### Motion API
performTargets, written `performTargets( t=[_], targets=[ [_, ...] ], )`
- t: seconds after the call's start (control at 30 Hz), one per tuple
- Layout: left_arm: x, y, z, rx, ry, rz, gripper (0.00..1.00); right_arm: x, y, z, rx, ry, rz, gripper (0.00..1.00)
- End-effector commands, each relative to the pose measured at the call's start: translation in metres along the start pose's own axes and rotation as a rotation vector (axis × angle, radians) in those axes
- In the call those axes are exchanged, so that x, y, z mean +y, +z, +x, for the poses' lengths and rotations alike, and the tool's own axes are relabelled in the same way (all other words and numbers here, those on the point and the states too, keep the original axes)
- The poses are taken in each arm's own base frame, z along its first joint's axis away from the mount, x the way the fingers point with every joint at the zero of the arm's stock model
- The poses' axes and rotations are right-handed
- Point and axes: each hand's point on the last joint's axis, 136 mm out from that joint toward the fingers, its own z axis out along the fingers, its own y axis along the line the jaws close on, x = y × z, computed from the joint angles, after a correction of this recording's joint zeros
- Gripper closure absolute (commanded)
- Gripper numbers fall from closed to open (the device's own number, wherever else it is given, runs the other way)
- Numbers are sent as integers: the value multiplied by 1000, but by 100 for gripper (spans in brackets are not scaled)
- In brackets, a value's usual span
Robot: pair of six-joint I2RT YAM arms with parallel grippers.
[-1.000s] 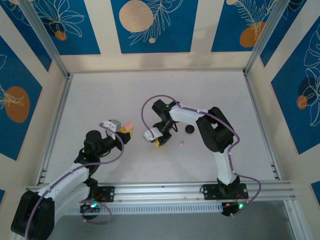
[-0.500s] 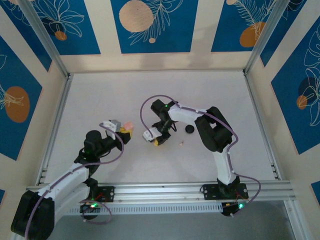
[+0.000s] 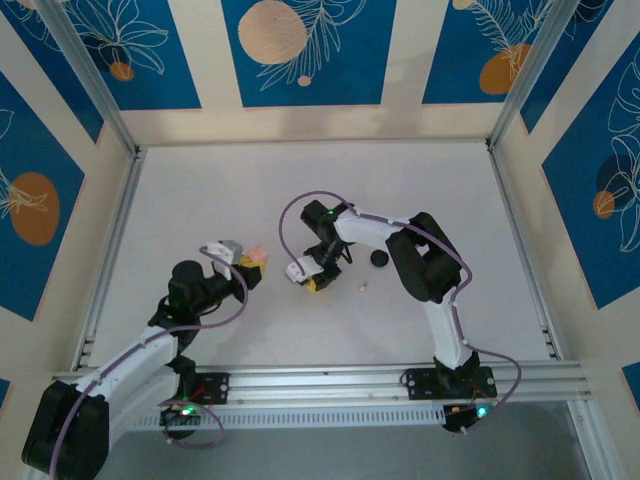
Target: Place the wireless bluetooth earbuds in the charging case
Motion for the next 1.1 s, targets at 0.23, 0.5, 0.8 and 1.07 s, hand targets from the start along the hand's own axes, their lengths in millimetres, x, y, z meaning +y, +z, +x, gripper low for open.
performTargets(
  t=[0.23,0.5,0.8,1.07],
  targets=[
    [-2,-1,-4,10,28,15,82,0,-9,-12,-41,7,17,82],
    [-17,-2,-5,-10,120,102,84,3,-36,-38,-226,93,113,82],
    [-40,-4,-13,-83,269,205,84,27,-113,-70,-601,218,251,83],
    [-64,26,4,-30,404,291,85,45,-179,-74,-848,280,362,84]
  ],
)
